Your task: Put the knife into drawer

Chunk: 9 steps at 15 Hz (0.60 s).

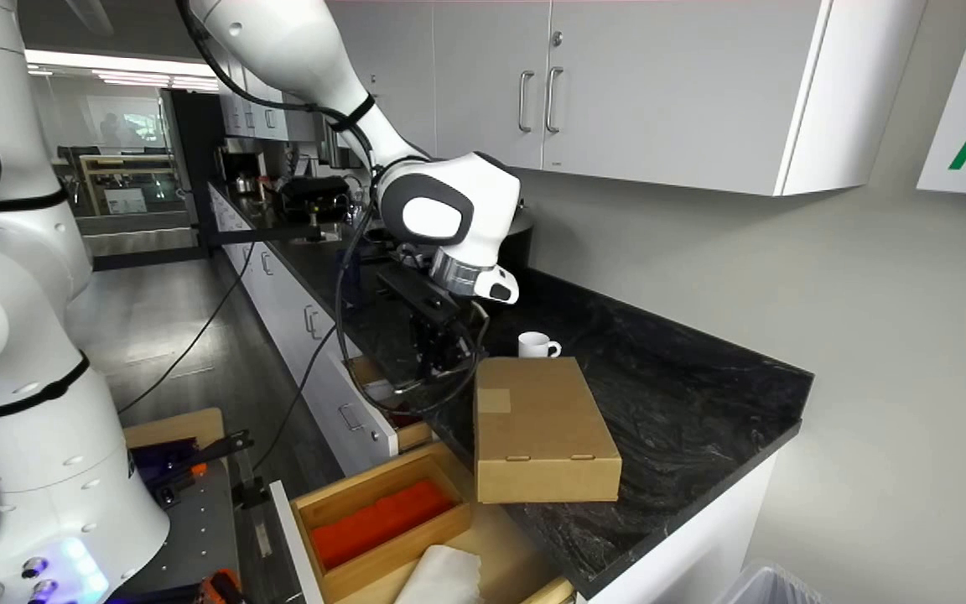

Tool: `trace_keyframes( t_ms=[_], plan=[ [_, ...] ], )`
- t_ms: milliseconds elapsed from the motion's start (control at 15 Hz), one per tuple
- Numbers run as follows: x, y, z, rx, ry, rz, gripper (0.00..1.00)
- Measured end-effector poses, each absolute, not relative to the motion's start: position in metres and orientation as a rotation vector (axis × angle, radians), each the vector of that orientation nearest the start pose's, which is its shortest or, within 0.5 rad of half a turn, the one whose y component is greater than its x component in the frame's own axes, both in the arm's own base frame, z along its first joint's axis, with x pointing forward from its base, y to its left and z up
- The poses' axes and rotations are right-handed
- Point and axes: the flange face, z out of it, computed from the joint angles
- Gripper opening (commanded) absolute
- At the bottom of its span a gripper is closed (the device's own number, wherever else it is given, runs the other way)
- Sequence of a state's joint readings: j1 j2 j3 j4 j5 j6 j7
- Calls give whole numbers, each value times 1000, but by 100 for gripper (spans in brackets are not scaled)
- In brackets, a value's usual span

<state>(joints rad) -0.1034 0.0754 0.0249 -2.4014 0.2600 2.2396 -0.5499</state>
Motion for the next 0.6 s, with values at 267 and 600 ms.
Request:
trace_keyframes(
  t_ms=[267, 600],
  plan=[
    [444, -27, 253, -2768, -392, 436, 6],
    [419, -41, 237, -2707, -259, 607, 6]
  ],
)
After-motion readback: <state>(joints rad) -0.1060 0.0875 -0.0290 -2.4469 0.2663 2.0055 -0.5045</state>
